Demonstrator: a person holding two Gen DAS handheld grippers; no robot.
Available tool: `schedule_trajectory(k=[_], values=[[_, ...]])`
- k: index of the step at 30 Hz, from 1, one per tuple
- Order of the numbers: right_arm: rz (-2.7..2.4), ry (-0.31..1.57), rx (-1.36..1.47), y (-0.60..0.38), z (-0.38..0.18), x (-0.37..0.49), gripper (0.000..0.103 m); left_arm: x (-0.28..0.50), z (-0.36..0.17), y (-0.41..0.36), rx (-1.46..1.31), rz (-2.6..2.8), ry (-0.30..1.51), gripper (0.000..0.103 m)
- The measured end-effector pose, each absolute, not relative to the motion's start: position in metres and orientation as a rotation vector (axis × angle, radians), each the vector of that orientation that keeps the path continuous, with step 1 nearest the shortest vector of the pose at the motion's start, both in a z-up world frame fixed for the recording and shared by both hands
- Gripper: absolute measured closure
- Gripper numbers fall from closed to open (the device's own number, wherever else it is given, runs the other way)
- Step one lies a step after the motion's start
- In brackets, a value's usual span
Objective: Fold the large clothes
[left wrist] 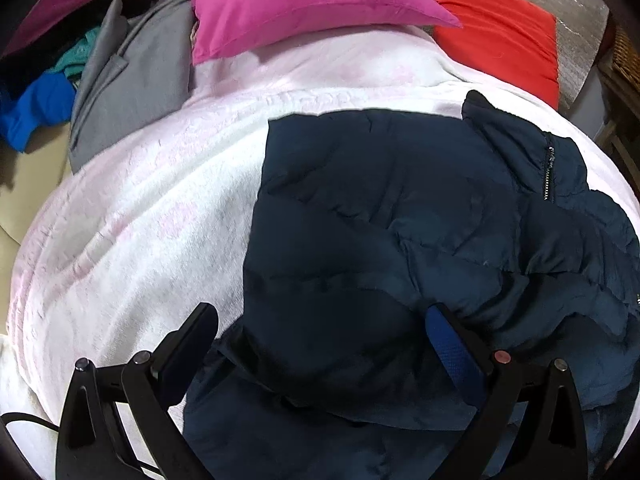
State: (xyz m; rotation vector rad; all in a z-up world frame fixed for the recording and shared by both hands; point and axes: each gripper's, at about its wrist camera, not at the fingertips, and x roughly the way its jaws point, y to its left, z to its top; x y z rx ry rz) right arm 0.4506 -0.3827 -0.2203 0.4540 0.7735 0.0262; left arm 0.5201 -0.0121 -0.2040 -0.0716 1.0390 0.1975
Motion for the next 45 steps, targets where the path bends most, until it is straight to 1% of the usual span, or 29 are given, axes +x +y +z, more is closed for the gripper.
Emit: schedule_trajectory(k=[1,4,6,11,15,18,19,20,21,22,25,27,30,33,36,41,45], values=[[0.031,0.752,0.462,-0.386,-0.216,0.444,0.042,0.516,-0.2,-0.01,-0.066,0.202,1.026,0.0],[0.012,0.704,0.465,-0.39,-0.201,0.43,0.04,0.511,-0.188,-0.01,-0.046,0.217,0.968,0.0],[-0.007,0.693,0.468,-0.393,-0.195,0.43,0.037,0.51,-0.187,-0.008,-0.042,0.22,0.967,0.0],[-0.083,0.748,0.427,-0.402,-0.203,0.442,0.036,0.517,-0.199,0.004,-0.083,0.222,1.035,0.0],[-0.115,0.829,0.384,-0.396,-0.218,0.457,0.036,0.516,-0.201,0.011,-0.124,0.218,1.048,0.0],[-0.138,0.85,0.362,-0.391,-0.223,0.462,0.036,0.515,-0.203,0.009,-0.114,0.215,1.056,0.0],[-0.147,0.851,0.355,-0.39,-0.222,0.463,0.039,0.515,-0.202,0.008,-0.109,0.214,1.052,0.0],[-0.154,0.85,0.35,-0.39,-0.22,0.464,0.049,0.516,-0.2,0.008,-0.107,0.216,1.044,0.0],[-0.156,0.843,0.346,-0.391,-0.218,0.462,0.054,0.515,-0.197,0.008,-0.104,0.223,1.026,0.0],[-0.14,0.823,0.344,-0.391,-0.213,0.461,0.065,0.514,-0.194,0.009,-0.101,0.227,1.013,0.0],[-0.131,0.812,0.338,-0.39,-0.211,0.46,0.065,0.513,-0.19,0.009,-0.095,0.223,0.996,0.0],[-0.127,0.845,0.335,-0.39,-0.219,0.462,0.065,0.517,-0.199,0.008,-0.093,0.205,1.049,0.0],[-0.127,0.841,0.341,-0.389,-0.22,0.461,0.065,0.52,-0.207,0.007,-0.089,0.191,1.086,0.0],[-0.13,0.83,0.357,-0.389,-0.21,0.457,0.065,0.518,-0.198,0.008,-0.093,0.192,1.056,0.0],[-0.108,0.773,0.387,-0.388,-0.196,0.447,0.065,0.514,-0.188,0.009,-0.106,0.181,1.005,0.0],[-0.019,0.681,0.349,-0.357,-0.175,0.428,0.065,0.504,-0.164,-0.009,-0.117,-0.007,0.897,0.0],[0.119,0.703,0.362,-0.326,-0.177,0.431,0.065,0.503,-0.17,-0.04,-0.046,-0.137,0.931,0.0]])
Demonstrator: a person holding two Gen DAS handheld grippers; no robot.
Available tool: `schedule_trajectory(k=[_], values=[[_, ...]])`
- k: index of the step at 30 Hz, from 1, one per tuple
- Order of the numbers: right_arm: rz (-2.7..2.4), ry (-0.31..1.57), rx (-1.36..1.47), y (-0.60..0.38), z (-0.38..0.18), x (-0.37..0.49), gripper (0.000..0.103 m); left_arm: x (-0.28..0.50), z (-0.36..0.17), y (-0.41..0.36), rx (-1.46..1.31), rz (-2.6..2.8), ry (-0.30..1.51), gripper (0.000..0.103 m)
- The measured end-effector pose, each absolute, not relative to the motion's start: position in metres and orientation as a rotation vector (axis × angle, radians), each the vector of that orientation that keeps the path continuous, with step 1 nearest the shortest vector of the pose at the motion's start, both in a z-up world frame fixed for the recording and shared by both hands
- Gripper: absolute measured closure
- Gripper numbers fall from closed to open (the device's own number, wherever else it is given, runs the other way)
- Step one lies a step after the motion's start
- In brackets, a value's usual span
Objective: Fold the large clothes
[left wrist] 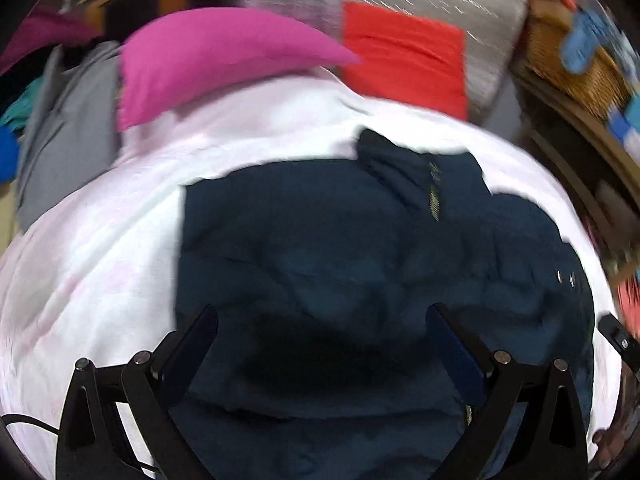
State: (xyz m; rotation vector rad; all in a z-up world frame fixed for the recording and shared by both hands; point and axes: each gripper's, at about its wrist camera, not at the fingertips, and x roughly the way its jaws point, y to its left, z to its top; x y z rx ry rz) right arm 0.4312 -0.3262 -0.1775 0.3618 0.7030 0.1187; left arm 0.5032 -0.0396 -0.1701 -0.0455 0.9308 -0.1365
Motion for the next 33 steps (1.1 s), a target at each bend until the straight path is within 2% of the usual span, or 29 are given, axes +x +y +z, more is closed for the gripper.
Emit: schedule_trajectory(k=[4,8,20,27,33], values=[[0.202,0.751,0.321,-0.289,-0.19,0.445,0.068,0.51,-0.195,-0.058,0.089,-0.123,1.015,0.0],[0.185,0.901,0.268,-0.271,-0.222,0.466,0.068,0.515,-0.203,-0.057,0.105,-0.108,1.047,0.0],[0.165,0.846,0.39,-0.306,-0.198,0.447,0.067,0.516,-0.183,-0.014,0.032,-0.071,1.035,0.0],[0.088,0.912,0.437,-0.326,-0.229,0.458,0.067,0.521,-0.204,0.0,0.051,0.002,1.112,0.0],[0.118,0.919,0.471,-0.333,-0.221,0.454,0.067,0.52,-0.193,0.016,0.016,-0.008,1.109,0.0]])
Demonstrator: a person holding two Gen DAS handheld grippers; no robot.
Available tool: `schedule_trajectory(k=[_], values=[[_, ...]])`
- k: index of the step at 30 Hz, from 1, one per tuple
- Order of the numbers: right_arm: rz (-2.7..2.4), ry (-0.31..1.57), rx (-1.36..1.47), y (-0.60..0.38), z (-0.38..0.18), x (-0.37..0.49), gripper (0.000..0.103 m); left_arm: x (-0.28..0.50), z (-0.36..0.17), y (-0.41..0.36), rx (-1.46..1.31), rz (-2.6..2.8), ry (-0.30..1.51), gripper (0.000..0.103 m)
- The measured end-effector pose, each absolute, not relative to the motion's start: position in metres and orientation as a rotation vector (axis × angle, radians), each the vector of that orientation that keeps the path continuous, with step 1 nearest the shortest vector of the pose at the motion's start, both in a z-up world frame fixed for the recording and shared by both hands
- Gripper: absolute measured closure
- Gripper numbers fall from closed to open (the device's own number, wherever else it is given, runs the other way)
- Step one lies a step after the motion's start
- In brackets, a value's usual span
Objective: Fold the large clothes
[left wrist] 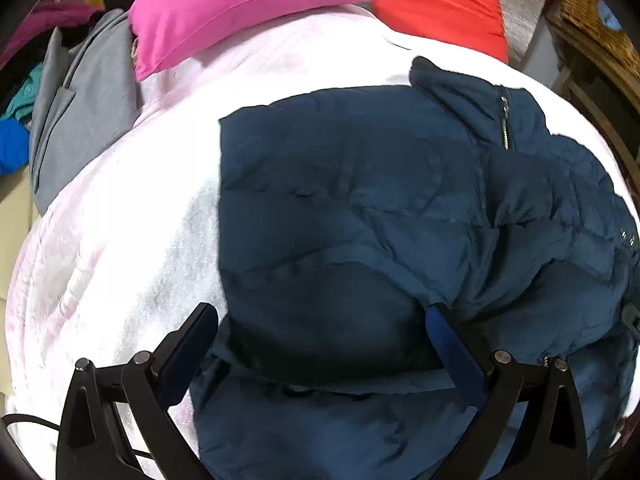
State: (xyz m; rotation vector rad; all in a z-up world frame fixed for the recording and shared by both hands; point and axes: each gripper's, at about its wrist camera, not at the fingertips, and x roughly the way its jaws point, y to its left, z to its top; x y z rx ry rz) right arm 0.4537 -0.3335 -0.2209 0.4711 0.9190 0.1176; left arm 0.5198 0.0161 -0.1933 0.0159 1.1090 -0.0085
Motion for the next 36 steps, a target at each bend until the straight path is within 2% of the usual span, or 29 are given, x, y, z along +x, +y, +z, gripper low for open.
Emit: schedule_trajectory(k=[3,5,11,19,21,22,23,26,30,34,36], values=[[0.138,0.889,0.56,-0.352,-0.213,0.437,0.061,0.516,-0.184,0.04,-0.064,-0.006,1.106,0.0],[0.147,0.882,0.634,-0.362,-0.213,0.429,0.034,0.517,-0.182,0.056,-0.141,-0.022,1.114,0.0],[0.182,0.903,0.875,-0.379,-0.232,0.424,0.032,0.511,-0.203,0.08,-0.401,-0.118,1.258,0.0],[0.15,0.88,0.953,-0.364,-0.248,0.451,0.03,0.517,-0.214,0.068,-0.314,-0.061,1.27,0.0],[0.126,0.868,0.923,-0.361,-0.247,0.457,0.031,0.519,-0.215,0.065,-0.29,-0.052,1.255,0.0],[0.108,0.862,0.886,-0.357,-0.245,0.461,0.037,0.524,-0.217,0.061,-0.285,-0.05,1.251,0.0],[0.093,0.863,0.855,-0.356,-0.244,0.461,0.052,0.526,-0.217,0.061,-0.284,-0.048,1.247,0.0],[0.054,0.837,0.76,-0.352,-0.235,0.461,0.068,0.528,-0.215,0.065,-0.326,-0.046,1.237,0.0],[0.038,0.806,0.646,-0.346,-0.229,0.456,0.069,0.528,-0.216,0.07,-0.328,-0.04,1.241,0.0],[0.044,0.85,0.688,-0.354,-0.24,0.456,0.069,0.531,-0.217,0.063,-0.305,-0.034,1.24,0.0],[0.054,0.875,0.714,-0.357,-0.237,0.454,0.066,0.531,-0.216,0.067,-0.33,-0.04,1.246,0.0]])
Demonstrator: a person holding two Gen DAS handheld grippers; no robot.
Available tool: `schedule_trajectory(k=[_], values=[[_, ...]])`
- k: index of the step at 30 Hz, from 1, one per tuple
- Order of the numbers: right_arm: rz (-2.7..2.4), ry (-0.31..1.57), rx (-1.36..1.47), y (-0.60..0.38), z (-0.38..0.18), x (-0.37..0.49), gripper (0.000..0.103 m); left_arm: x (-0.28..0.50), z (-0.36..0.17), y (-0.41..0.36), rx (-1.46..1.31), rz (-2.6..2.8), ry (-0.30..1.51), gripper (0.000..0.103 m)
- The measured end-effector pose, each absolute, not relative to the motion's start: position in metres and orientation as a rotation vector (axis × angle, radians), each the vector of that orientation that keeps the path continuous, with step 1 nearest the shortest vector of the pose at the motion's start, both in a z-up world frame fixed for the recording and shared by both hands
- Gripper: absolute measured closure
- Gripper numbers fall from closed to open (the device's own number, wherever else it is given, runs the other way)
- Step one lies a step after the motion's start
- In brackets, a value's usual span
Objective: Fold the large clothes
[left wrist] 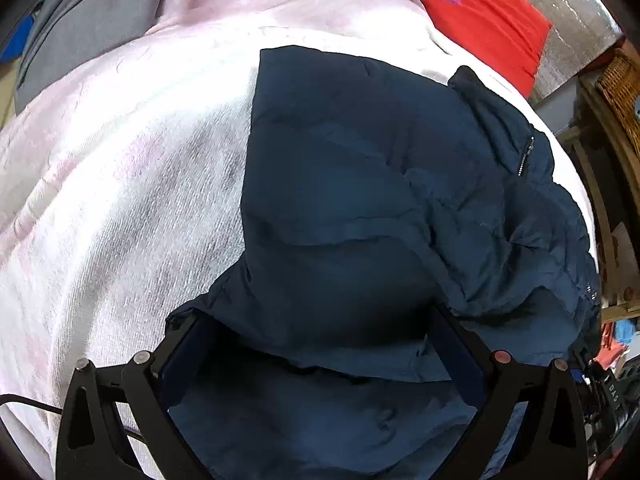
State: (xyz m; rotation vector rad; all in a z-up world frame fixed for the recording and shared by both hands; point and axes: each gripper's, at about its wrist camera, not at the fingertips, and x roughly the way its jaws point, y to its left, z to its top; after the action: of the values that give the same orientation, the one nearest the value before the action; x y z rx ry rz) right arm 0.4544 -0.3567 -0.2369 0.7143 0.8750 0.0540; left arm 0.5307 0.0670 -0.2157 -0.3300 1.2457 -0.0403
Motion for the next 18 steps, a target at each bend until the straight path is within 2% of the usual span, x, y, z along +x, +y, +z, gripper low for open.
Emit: schedule_trajectory(k=[2,4,10,15,16,18], values=[[0.075,0.888,0.757,-0.362,-0.235,0.45,0.044,0.531,-0.211,0.069,-0.352,-0.041,1.24,0.0],[0.078,0.863,0.802,-0.373,-0.231,0.44,0.035,0.528,-0.203,0.077,-0.35,-0.026,1.217,0.0],[0.032,0.828,0.897,-0.408,-0.231,0.421,0.035,0.517,-0.175,0.09,-0.332,0.033,1.14,0.0],[-0.036,0.807,0.935,-0.422,-0.235,0.425,0.035,0.521,-0.191,0.106,-0.303,0.132,1.143,0.0],[-0.04,0.81,0.951,-0.423,-0.238,0.428,0.038,0.523,-0.192,0.117,-0.287,0.141,1.148,0.0],[-0.065,0.821,0.927,-0.42,-0.24,0.434,0.051,0.527,-0.199,0.114,-0.256,0.146,1.164,0.0]])
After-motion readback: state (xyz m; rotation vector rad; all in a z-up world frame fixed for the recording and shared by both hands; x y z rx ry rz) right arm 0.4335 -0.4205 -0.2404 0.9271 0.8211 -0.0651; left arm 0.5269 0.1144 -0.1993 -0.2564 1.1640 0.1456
